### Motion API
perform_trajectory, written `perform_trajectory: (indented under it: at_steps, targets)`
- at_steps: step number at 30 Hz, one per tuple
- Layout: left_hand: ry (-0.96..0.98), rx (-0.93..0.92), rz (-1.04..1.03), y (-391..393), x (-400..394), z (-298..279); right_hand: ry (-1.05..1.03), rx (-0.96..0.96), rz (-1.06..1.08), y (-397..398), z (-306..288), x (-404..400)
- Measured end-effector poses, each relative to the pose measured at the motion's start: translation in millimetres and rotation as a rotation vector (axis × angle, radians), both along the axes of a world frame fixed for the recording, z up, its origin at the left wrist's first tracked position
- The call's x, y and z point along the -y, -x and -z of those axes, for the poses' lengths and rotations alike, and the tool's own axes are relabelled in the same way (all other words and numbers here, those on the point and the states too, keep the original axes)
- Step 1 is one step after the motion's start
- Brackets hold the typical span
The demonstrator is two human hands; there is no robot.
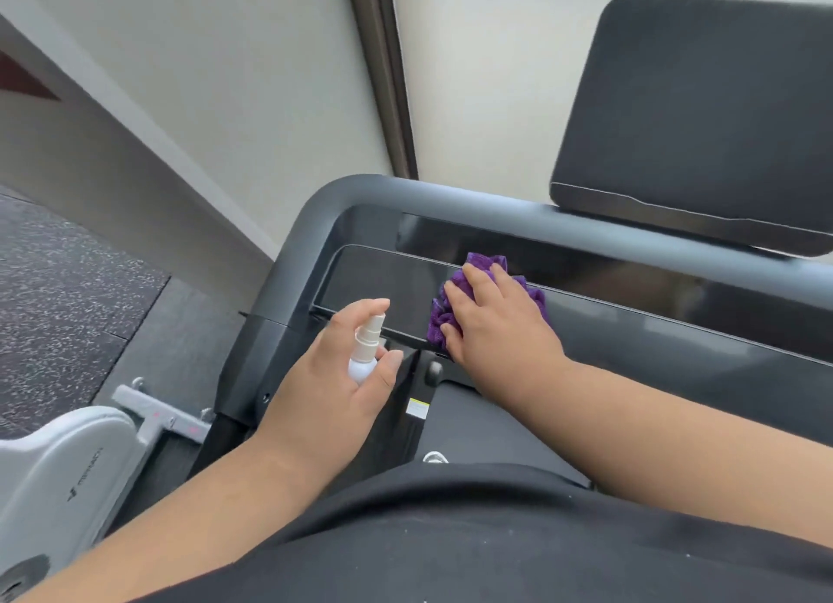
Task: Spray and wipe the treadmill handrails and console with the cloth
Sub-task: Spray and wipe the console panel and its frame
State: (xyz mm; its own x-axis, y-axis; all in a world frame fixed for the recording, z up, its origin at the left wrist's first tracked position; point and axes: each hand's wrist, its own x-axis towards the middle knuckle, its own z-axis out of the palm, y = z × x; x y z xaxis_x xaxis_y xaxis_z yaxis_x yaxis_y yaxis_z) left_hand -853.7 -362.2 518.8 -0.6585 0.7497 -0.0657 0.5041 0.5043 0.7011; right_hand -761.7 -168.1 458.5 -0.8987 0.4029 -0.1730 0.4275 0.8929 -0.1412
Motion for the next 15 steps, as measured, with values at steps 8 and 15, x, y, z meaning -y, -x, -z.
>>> perform_trajectory:
  at_steps: [8, 15]
  targets:
    - [-0.016, -0.055, -0.077, 45, 49, 11, -0.021, -0.017, -0.204, 105, -1, 45]
    - [-0.075, -0.065, -0.101, 68, 62, 14, -0.012, -0.022, -0.372, 121, -1, 63]
